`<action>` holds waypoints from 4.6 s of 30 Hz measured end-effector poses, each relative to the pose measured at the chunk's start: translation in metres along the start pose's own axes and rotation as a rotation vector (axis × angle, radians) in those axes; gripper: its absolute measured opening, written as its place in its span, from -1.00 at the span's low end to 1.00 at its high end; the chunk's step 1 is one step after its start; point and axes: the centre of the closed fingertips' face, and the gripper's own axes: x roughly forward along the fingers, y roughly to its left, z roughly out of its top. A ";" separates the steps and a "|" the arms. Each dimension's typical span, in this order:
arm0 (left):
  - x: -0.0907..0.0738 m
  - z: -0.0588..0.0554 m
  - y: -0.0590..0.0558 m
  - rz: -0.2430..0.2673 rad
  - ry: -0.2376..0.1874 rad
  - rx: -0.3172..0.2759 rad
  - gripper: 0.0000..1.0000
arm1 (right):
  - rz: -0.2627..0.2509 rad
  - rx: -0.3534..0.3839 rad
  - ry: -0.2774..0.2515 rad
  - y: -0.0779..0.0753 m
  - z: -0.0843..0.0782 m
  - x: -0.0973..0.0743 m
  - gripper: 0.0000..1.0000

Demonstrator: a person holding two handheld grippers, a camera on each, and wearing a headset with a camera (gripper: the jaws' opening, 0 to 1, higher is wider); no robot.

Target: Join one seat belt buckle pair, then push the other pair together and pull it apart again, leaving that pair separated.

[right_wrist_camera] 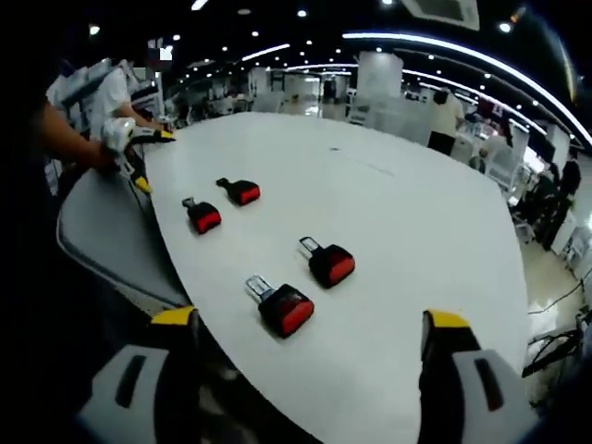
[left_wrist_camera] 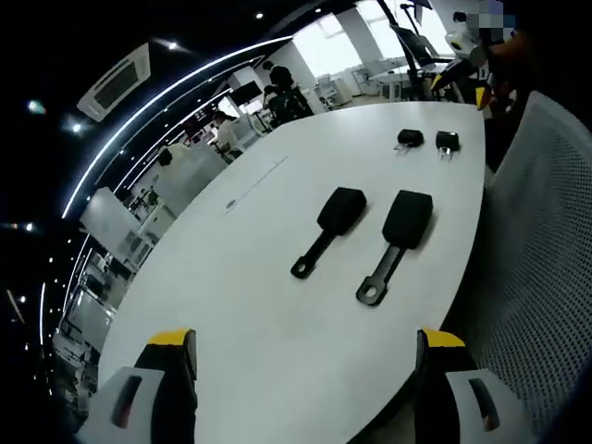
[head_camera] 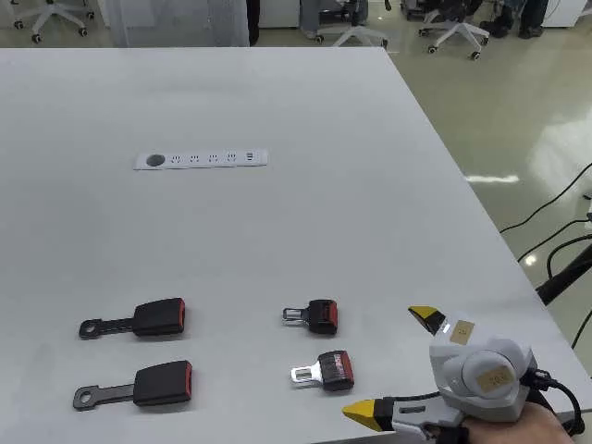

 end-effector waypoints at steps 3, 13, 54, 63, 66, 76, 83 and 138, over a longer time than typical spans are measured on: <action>0.000 0.000 -0.001 -0.007 0.000 -0.020 1.00 | 0.004 0.007 0.004 0.001 -0.001 0.000 1.00; -0.001 0.012 -0.007 -0.036 -0.066 -0.020 0.91 | -0.012 0.015 -0.001 -0.006 -0.002 -0.001 1.00; 0.000 -0.006 0.003 -0.007 0.024 -0.009 0.93 | 0.004 -0.009 0.087 -0.006 0.003 0.004 0.82; -0.002 0.005 -0.004 -0.056 -0.002 -0.061 0.92 | 0.038 -0.072 0.102 -0.004 0.008 0.006 0.74; -0.002 0.002 -0.010 -0.086 0.014 -0.041 0.91 | 0.059 -0.085 0.108 -0.001 0.009 0.008 0.70; 0.001 -0.003 -0.011 -0.134 0.049 -0.046 0.82 | 0.097 -0.130 0.119 0.002 0.011 0.015 0.55; 0.018 0.016 -0.020 -0.208 0.045 -0.009 0.74 | 0.158 -0.216 0.089 0.007 0.015 0.022 0.37; 0.125 0.041 -0.127 -0.728 0.229 0.300 -0.33 | 0.471 -0.465 0.331 0.021 -0.047 0.091 -0.31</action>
